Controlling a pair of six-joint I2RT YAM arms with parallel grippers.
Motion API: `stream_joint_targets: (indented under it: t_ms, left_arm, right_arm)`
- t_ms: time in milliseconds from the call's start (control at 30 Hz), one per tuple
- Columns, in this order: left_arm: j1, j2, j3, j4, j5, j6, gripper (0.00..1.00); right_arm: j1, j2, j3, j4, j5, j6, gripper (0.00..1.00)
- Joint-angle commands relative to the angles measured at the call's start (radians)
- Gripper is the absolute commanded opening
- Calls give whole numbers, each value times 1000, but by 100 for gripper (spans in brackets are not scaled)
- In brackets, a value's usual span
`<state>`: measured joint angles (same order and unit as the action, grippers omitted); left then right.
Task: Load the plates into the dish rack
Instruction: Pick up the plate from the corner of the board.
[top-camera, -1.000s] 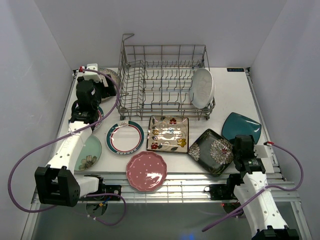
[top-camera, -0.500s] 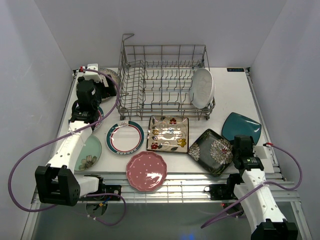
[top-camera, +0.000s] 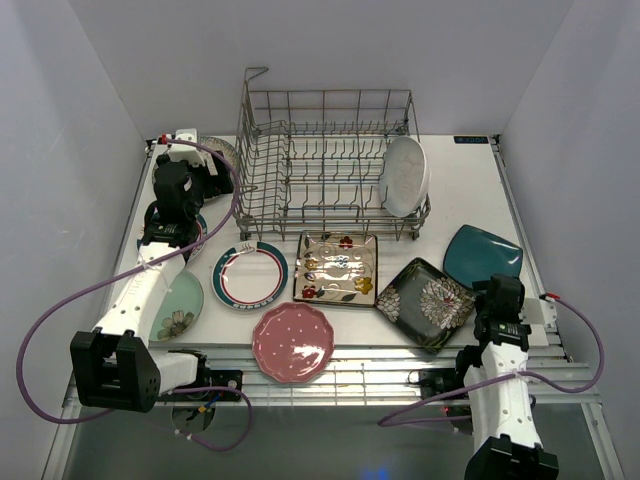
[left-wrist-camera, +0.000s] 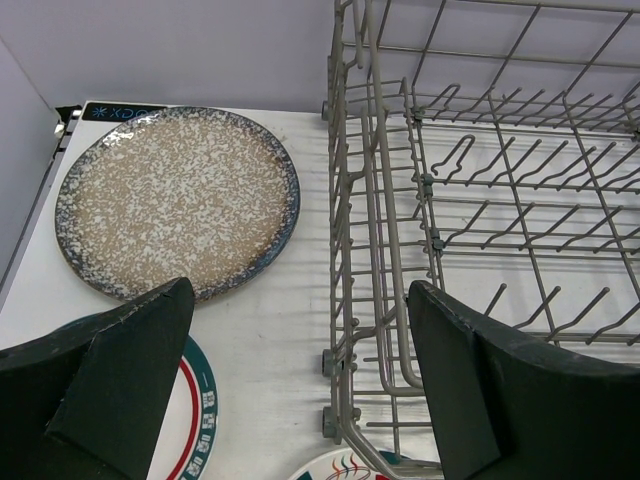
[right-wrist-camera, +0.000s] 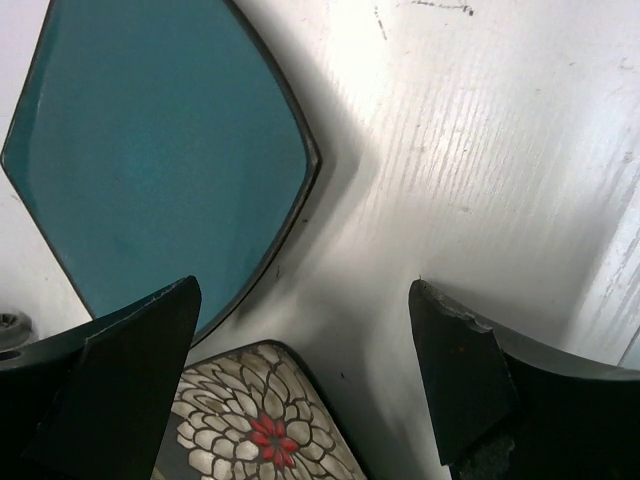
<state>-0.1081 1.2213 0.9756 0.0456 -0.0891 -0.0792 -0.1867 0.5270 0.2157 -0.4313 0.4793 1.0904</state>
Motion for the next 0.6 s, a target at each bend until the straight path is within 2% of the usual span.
stream_joint_targets:
  t_ms: [0,200,567]
  left_arm:
    - [4,-14,-2,10,17,-5,98]
    - [4,-22,-2,7,29,-5,98]
    - [4,-22,0,4,37,-7,98]
  right_arm:
    - [-85,-4,-25,98,-128,-79,90]
    - [-210,-7,-87,196,-300,-145,90]
    - [-244,-51,-153,313,-424,-166,90]
